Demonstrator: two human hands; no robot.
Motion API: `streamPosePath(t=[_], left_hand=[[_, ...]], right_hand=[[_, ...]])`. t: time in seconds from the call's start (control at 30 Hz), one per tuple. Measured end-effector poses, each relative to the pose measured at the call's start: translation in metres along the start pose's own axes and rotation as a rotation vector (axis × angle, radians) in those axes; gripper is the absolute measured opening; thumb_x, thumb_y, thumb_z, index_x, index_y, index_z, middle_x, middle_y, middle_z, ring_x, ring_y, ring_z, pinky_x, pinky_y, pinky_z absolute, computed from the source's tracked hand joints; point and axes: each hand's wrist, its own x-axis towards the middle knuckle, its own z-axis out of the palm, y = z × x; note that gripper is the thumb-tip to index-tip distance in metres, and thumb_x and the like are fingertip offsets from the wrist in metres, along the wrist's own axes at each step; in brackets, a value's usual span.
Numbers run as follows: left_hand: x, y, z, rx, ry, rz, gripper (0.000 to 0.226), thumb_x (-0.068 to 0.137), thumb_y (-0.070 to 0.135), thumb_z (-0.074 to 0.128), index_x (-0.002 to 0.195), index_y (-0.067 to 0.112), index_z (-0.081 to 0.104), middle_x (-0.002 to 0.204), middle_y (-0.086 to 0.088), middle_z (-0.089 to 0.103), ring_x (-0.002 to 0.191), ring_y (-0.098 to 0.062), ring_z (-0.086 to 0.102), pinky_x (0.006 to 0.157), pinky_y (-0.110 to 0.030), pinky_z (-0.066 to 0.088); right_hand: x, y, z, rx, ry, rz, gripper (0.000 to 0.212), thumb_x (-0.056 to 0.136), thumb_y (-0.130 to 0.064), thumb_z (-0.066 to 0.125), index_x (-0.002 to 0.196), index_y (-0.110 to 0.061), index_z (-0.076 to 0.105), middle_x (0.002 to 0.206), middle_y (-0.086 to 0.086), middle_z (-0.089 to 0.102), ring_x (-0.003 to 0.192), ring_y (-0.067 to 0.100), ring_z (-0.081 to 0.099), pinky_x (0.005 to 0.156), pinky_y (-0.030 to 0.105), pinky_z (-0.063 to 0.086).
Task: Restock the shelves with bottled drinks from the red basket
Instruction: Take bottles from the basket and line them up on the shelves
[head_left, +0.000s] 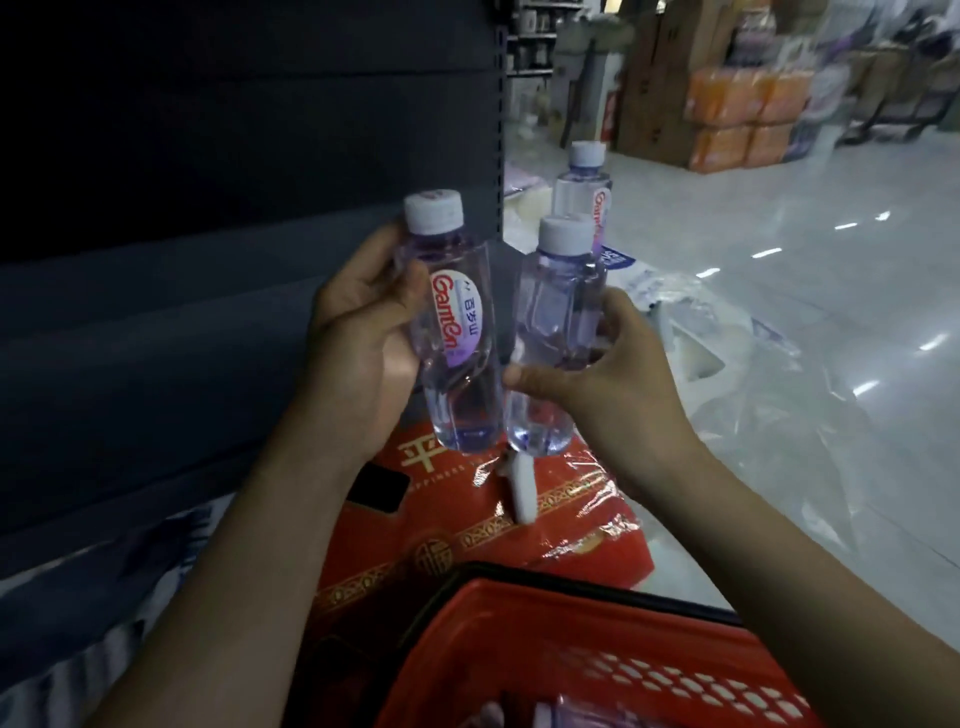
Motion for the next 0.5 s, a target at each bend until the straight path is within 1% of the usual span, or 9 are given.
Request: streamPosePath(t=[0.03, 0.1, 0.13, 0.17, 0.23, 0.3, 0.4, 0.43, 0.5], left_hand=[[0.003, 0.004, -0.009, 0.015, 0.045, 0.028, 0.04, 0.089, 0.008, 0.05, 0.129, 0.007, 0.055, 0.116, -0.009, 0.069, 0.107, -0.02, 0.065, 0.099, -0.036, 0.051], [0.009, 0.009, -0.025, 0.048, 0.131, 0.07, 0.047, 0.091, 0.009, 0.049, 0.137, 0.004, 0.048, 0.128, -0.016, 0.061, 0.115, -0.024, 0.061, 0.103, -0.037, 0.047], [0.011, 0.011, -0.031, 0.061, 0.168, 0.085, 0.05, 0.091, 0.01, 0.05, 0.14, 0.003, 0.045, 0.133, -0.017, 0.059, 0.118, -0.024, 0.059, 0.103, -0.035, 0.047], [0.013, 0.012, -0.038, 0.068, 0.195, 0.098, 0.051, 0.091, 0.011, 0.052, 0.14, 0.005, 0.045, 0.134, -0.015, 0.059, 0.12, -0.023, 0.059, 0.104, -0.034, 0.048], [0.015, 0.012, -0.047, 0.087, 0.207, 0.122, 0.05, 0.088, 0.019, 0.057, 0.137, 0.011, 0.048, 0.13, -0.007, 0.063, 0.121, -0.019, 0.059, 0.102, -0.032, 0.049], [0.018, 0.01, -0.054, 0.11, 0.213, 0.13, 0.049, 0.089, 0.022, 0.055, 0.137, 0.015, 0.048, 0.13, -0.005, 0.063, 0.119, -0.016, 0.061, 0.097, -0.029, 0.05], [0.027, 0.008, -0.063, 0.124, 0.229, 0.138, 0.04, 0.096, 0.019, 0.046, 0.136, 0.021, 0.046, 0.129, -0.003, 0.062, 0.11, -0.009, 0.065, 0.088, -0.022, 0.051], [0.029, 0.007, -0.064, 0.146, 0.226, 0.143, 0.039, 0.099, 0.018, 0.043, 0.138, 0.023, 0.043, 0.131, -0.003, 0.06, 0.111, -0.008, 0.064, 0.088, -0.022, 0.051], [0.029, -0.002, -0.066, 0.247, 0.21, 0.135, 0.04, 0.104, 0.021, 0.039, 0.144, 0.026, 0.035, 0.14, -0.004, 0.054, 0.119, -0.011, 0.061, 0.092, -0.027, 0.053]], right_hand=[[0.011, -0.003, 0.011, -0.014, -0.003, -0.024, 0.066, 0.064, -0.013, 0.09, 0.119, -0.023, 0.055, 0.105, -0.013, 0.068, 0.095, 0.005, 0.069, 0.087, 0.036, 0.059], [0.03, -0.006, 0.032, -0.03, 0.0, -0.055, 0.075, 0.061, -0.024, 0.092, 0.125, -0.022, 0.053, 0.112, -0.009, 0.066, 0.104, 0.014, 0.067, 0.089, 0.042, 0.058], [0.039, -0.006, 0.042, -0.028, 0.004, -0.067, 0.078, 0.06, -0.027, 0.092, 0.126, -0.023, 0.052, 0.116, -0.007, 0.065, 0.108, 0.017, 0.066, 0.091, 0.045, 0.057], [0.047, -0.005, 0.051, -0.019, 0.007, -0.082, 0.076, 0.06, -0.026, 0.092, 0.125, -0.023, 0.052, 0.116, -0.006, 0.066, 0.108, 0.018, 0.065, 0.091, 0.045, 0.057], [0.062, -0.001, 0.069, -0.003, 0.004, -0.101, 0.069, 0.063, -0.017, 0.092, 0.12, -0.02, 0.054, 0.11, -0.005, 0.067, 0.102, 0.017, 0.067, 0.089, 0.044, 0.057], [0.072, 0.004, 0.082, 0.001, -0.016, -0.098, 0.069, 0.064, -0.016, 0.091, 0.121, -0.018, 0.053, 0.111, -0.005, 0.067, 0.103, 0.015, 0.067, 0.089, 0.043, 0.057], [0.084, 0.012, 0.093, -0.024, -0.049, -0.104, 0.07, 0.068, -0.022, 0.09, 0.126, -0.02, 0.052, 0.12, -0.004, 0.064, 0.111, 0.015, 0.062, 0.095, 0.041, 0.055], [0.087, 0.016, 0.095, -0.03, -0.061, -0.107, 0.07, 0.07, -0.024, 0.089, 0.128, -0.021, 0.05, 0.123, -0.003, 0.062, 0.114, 0.016, 0.061, 0.097, 0.042, 0.054], [0.087, 0.019, 0.097, -0.058, -0.096, -0.132, 0.074, 0.074, -0.033, 0.084, 0.135, -0.022, 0.044, 0.129, 0.001, 0.057, 0.122, 0.019, 0.056, 0.102, 0.045, 0.049]])
